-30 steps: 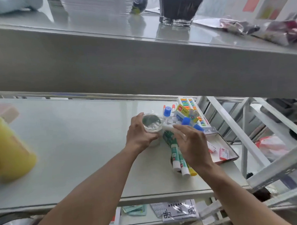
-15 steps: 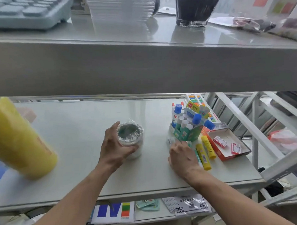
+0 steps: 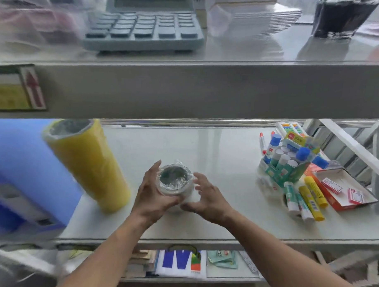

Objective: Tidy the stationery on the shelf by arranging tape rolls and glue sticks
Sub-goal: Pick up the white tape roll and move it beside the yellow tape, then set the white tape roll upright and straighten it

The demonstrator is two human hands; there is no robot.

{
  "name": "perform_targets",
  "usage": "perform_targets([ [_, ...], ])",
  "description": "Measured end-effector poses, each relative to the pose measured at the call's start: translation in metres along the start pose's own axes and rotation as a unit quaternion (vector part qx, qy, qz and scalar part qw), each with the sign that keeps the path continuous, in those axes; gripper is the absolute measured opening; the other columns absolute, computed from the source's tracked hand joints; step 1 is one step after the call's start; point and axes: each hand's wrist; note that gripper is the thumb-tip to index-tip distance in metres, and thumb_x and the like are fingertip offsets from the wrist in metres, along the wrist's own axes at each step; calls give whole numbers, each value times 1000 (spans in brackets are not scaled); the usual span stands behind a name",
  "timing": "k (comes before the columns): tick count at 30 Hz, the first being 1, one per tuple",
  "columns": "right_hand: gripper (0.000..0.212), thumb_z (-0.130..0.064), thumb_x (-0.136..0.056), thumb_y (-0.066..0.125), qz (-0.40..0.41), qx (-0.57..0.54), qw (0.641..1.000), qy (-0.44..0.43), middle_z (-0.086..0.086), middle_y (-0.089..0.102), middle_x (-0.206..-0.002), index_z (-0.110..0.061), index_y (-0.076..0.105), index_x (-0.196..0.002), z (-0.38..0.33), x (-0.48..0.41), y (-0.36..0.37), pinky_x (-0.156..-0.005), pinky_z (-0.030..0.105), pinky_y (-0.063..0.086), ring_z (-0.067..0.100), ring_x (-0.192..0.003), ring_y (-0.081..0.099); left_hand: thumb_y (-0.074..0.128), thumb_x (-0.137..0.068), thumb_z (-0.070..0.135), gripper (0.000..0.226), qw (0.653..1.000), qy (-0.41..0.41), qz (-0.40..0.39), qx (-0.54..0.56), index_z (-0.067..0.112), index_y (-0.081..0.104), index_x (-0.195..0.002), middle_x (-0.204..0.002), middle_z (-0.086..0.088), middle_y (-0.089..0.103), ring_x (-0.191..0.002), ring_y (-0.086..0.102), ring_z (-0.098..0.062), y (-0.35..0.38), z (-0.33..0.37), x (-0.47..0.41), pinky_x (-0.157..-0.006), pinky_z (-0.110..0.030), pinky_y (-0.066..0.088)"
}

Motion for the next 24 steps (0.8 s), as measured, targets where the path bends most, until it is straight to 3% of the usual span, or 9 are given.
perform_targets([
  [2, 78, -23, -65, 91, 19, -38, 999, -33, -19, 62, -123, -50, 48, -124, -8, -6, 26, -94, 20, 48, -5, -110, 59, 90, -41, 59, 130, 1000, -6, -4, 29, 36, 24, -150, -132, 13, 54, -116, 56, -6, -15, -15, 5, -91, -19, 43],
  [5, 78, -33, -63, 95, 57, -63, 995, -55, -26, 57, -123, -52, 49, -123, -17, -8, 51, -92, 10, 45, -12, -113, 55, 97, -42, 48, 136, 988, -52, -38, 138, 40, 18, -152, -136, 18, 52, -122, 56, -3, -26, -49, 15, -99, -32, 50],
  [7, 82, -35, -62, 94, 59, -65, 995, -39, -25, 58, -123, -47, 48, -128, -15, -9, 59, -89, 14, 47, -10, -113, 56, 99, -50, 34, 118, 983, -65, -66, 159, 34, 32, -147, -134, 8, 59, -123, 58, -15, -28, -65, 20, -98, -42, 52],
  [11, 83, -36, -60, 91, 74, -30, 997, -7, -27, 59, -115, -44, 47, -130, -11, -11, 66, -79, 6, 42, -8, -102, 58, 92, -57, 35, 70, 990, -56, -57, 118, 35, 58, -118, -109, 9, 71, -105, 65, -12, -26, -70, 21, -87, -35, 54],
  [15, 81, -42, -56, 91, 84, -63, 994, 29, -16, 67, -112, -46, 47, -124, -14, -11, 70, -83, 25, 53, 4, -101, 64, 89, -61, 39, 58, 989, -52, -59, 127, 25, 63, -110, -104, 0, 72, -99, 64, -22, -29, -75, 15, -86, -45, 50],
  [17, 81, -45, -54, 88, 84, -71, 993, 32, -14, 68, -111, -46, 47, -123, -19, -10, 71, -87, 33, 56, 6, -102, 65, 89, -62, 34, 57, 987, -53, -67, 133, 24, 62, -112, -108, 0, 72, -102, 65, -22, -32, -74, 13, -87, -40, 51],
  [24, 83, -52, -54, 84, 73, -66, 995, 25, -10, 66, -115, -37, 48, -128, -25, -5, 68, -87, 29, 53, 11, -104, 64, 90, -60, 31, 51, 988, -47, -65, 129, 26, 62, -103, -99, 0, 72, -90, 66, -15, -33, -75, 13, -78, -33, 53],
])
Point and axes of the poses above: each hand's wrist, its own x-axis away from the middle knuckle, its own y-axis out of the palm, z = x × y
